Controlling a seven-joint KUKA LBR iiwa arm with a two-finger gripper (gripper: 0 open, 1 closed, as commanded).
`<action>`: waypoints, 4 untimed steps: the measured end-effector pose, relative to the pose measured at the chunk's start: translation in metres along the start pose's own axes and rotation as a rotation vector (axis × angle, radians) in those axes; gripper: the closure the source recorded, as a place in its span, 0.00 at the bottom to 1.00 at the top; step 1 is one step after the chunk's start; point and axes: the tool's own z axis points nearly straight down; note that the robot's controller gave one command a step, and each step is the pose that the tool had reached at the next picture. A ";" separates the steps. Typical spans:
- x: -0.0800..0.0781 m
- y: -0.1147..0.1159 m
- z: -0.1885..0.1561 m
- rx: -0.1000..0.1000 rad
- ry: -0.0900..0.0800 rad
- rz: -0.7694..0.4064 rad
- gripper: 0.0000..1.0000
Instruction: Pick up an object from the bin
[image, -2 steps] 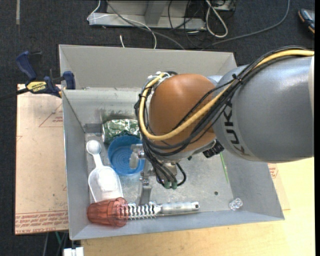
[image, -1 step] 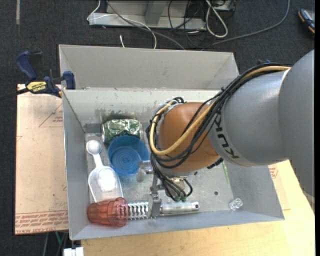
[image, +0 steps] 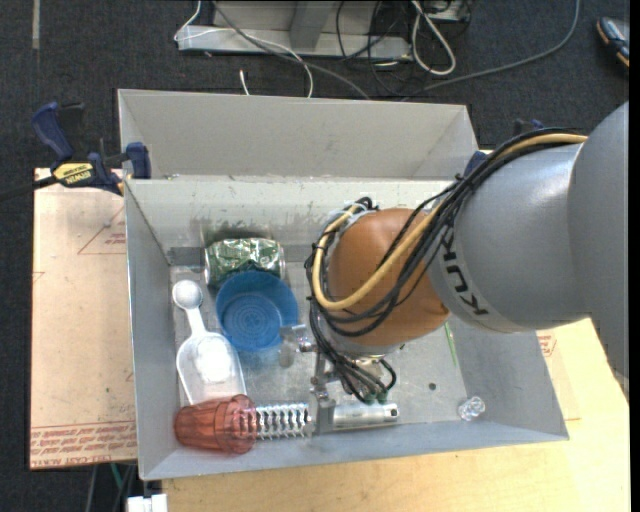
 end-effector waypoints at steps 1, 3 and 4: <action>0.000 -0.001 -0.005 0.001 0.002 0.019 0.00; -0.001 -0.004 0.064 -0.002 -0.011 -0.078 1.00; -0.001 -0.004 0.064 -0.002 -0.011 -0.077 1.00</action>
Offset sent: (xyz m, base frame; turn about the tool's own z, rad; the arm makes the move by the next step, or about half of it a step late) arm -0.0015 -0.0170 -0.0638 -0.0921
